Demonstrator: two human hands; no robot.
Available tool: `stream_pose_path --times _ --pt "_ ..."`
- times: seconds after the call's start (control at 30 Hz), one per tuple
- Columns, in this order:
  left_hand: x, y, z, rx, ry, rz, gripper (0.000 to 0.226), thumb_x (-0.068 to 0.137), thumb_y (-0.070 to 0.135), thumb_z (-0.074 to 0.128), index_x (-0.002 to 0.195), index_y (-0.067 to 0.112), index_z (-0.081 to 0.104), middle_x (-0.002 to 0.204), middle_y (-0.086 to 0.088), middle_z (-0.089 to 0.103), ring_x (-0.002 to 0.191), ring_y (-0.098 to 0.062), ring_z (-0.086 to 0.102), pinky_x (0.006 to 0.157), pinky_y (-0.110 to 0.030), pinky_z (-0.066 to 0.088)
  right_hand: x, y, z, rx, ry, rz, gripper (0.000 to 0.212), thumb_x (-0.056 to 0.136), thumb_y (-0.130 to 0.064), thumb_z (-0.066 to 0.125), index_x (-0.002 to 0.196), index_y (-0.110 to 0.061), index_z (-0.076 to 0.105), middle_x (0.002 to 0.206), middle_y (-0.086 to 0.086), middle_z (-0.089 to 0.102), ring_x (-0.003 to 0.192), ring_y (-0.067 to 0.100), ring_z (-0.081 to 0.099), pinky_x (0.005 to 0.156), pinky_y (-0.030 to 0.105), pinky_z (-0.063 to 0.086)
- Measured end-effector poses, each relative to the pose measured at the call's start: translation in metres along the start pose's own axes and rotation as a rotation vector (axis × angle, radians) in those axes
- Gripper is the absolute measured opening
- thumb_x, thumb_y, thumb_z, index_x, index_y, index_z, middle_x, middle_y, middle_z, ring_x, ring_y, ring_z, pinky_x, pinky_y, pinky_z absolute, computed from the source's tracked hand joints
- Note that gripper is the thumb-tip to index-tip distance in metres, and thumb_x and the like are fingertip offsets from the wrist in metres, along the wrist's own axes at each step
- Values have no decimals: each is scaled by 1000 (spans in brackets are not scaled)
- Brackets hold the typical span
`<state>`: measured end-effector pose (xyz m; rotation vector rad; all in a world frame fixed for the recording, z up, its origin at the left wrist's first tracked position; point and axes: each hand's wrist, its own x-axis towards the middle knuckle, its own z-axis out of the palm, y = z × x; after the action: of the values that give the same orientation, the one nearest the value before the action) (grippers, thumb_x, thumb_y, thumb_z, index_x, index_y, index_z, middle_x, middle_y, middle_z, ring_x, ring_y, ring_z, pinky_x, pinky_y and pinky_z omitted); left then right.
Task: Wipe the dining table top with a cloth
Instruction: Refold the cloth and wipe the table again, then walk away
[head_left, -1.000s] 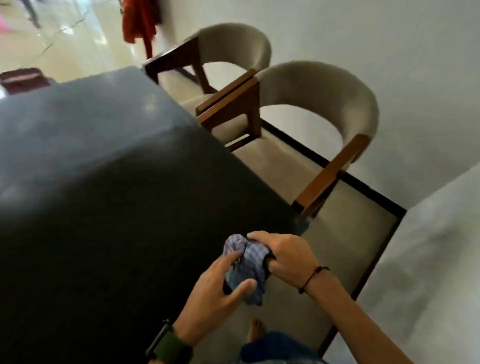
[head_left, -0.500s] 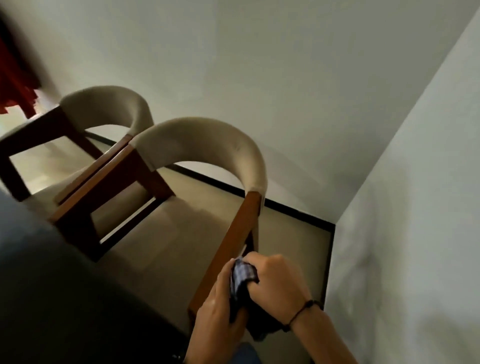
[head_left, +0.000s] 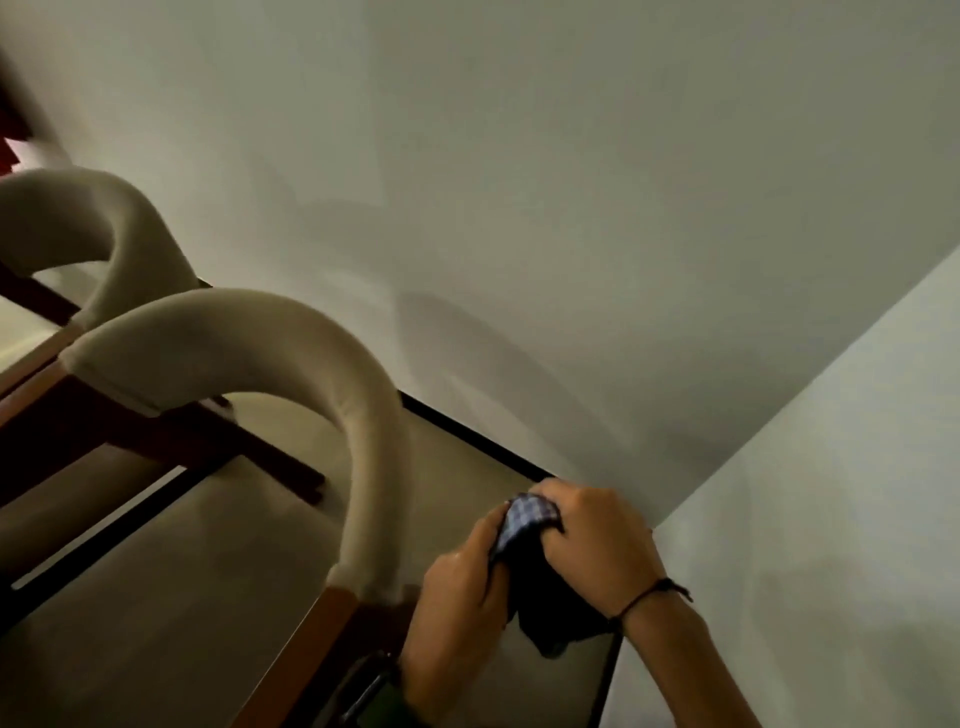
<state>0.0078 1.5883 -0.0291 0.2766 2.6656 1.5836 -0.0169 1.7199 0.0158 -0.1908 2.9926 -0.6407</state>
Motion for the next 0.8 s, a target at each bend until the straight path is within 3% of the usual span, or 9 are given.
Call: stream_pose_path --times 0.1,0.17,0.23,0.4,0.5,0.7,0.8 --pt "63 20 33 32 -38 -6 62 79 52 21 133 27 40 85 -6 71 69 -18 64 67 -35 53 51 49 -28 71 54 68 22 90 -22 53 107 -20 66 96 5 71 87 24 65 72 28 51" --pt "106 25 46 103 -27 -11 53 84 43 24 133 30 38 83 -9 70 67 -23 64 64 -39 53 91 74 -39 117 54 83 20 88 -21 55 103 -16 68 95 7 72 86 26 65 74 32 53" --pt "152 30 56 165 12 -17 52 85 37 24 135 29 36 83 -11 69 67 -25 64 64 -37 52 138 97 -45 120 32 70 19 88 -21 54 99 -13 67 93 9 71 84 29 64 74 39 53" --pt "254 41 61 276 111 -12 39 97 17 37 135 20 32 81 -6 64 63 -17 61 64 -26 54 243 117 -62 0 135 -102 18 94 -27 50 99 -15 63 88 8 69 78 27 63 62 31 48" --pt "304 40 54 303 263 -40 46 95 15 42 139 18 28 92 -8 66 74 -17 63 70 -24 52 293 108 -75 190 216 -177 23 95 -27 53 107 -12 66 86 12 71 76 30 66 62 33 52" --pt "359 18 18 251 502 -199 59 91 21 50 141 13 21 122 -12 58 100 -21 61 87 -23 48 370 57 -61 426 138 -354 29 91 -14 59 119 -5 63 95 16 72 83 32 68 73 39 58" --pt "385 -2 -9 228 601 -288 65 88 25 53 142 13 18 130 -10 54 109 -18 57 93 -22 44 408 30 -42 528 86 -405 32 87 -4 60 119 -3 62 103 15 71 89 29 69 79 27 54"
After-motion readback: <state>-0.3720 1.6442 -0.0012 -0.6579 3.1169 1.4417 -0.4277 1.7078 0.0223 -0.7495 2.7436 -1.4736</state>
